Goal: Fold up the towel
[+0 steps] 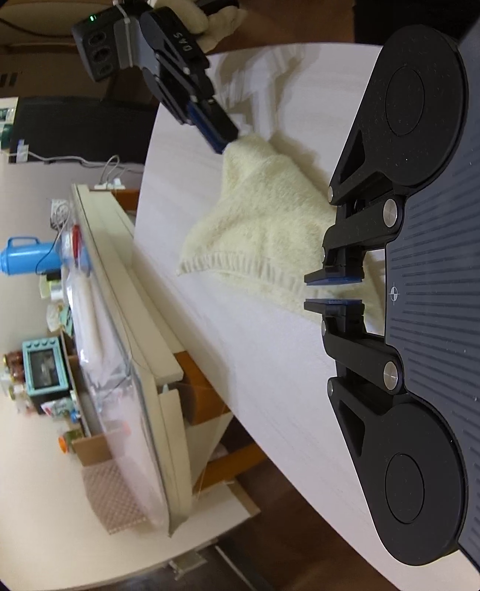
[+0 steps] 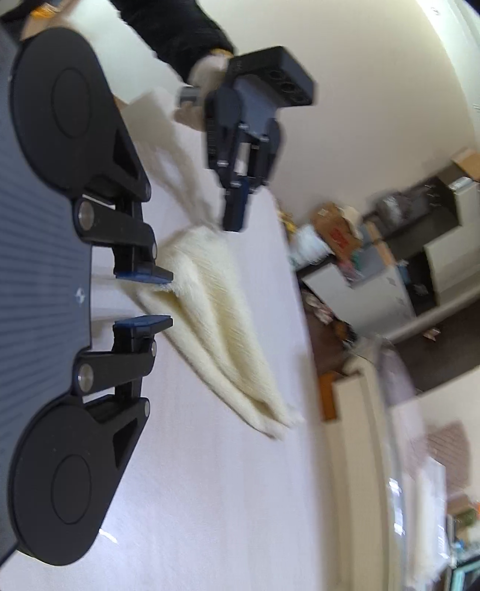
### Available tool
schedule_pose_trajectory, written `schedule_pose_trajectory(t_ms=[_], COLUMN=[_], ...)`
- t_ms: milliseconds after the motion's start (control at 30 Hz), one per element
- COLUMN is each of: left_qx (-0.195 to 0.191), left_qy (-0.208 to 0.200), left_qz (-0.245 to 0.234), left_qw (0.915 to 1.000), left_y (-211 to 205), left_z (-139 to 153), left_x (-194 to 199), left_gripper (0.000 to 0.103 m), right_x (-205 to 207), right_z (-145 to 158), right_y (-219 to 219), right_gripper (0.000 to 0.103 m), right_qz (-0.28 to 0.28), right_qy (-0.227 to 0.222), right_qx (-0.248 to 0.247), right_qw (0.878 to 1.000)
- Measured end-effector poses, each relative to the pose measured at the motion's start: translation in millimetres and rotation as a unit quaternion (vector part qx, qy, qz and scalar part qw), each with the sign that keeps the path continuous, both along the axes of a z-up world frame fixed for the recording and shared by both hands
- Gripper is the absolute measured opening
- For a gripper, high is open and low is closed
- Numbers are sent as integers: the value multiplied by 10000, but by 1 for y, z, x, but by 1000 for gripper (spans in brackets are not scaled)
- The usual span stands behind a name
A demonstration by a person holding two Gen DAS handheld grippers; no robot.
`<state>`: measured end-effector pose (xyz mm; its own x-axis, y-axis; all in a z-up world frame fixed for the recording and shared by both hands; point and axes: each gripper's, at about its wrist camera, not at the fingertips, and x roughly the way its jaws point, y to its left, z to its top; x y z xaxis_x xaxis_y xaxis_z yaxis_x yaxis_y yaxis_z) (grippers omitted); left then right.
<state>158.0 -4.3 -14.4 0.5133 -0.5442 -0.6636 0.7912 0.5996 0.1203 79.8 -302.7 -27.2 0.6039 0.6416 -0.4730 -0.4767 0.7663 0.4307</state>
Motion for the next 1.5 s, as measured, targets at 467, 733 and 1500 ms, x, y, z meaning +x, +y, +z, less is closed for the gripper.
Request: schedule_pose_trajectory(t_ms=[467,733,1500], left_qx=[18,-112,-354], left_qy=[716,741,273], left_qz=[-122,145,527], left_qw=[9974,9971,9976], left_y=[-11,0,25], left_z=[-5,-4,26], left_x=[32,40,16], left_gripper=[9,11,25], right_x=[17,27,22], right_z=[5,2,-4], right_y=[3,43,51], right_gripper=[25,23,23], right_qz=[77,779,788], right_qy=[-243,-501,-536], right_qx=[-65,-956,-1364], right_qw=[9997,9911,9861])
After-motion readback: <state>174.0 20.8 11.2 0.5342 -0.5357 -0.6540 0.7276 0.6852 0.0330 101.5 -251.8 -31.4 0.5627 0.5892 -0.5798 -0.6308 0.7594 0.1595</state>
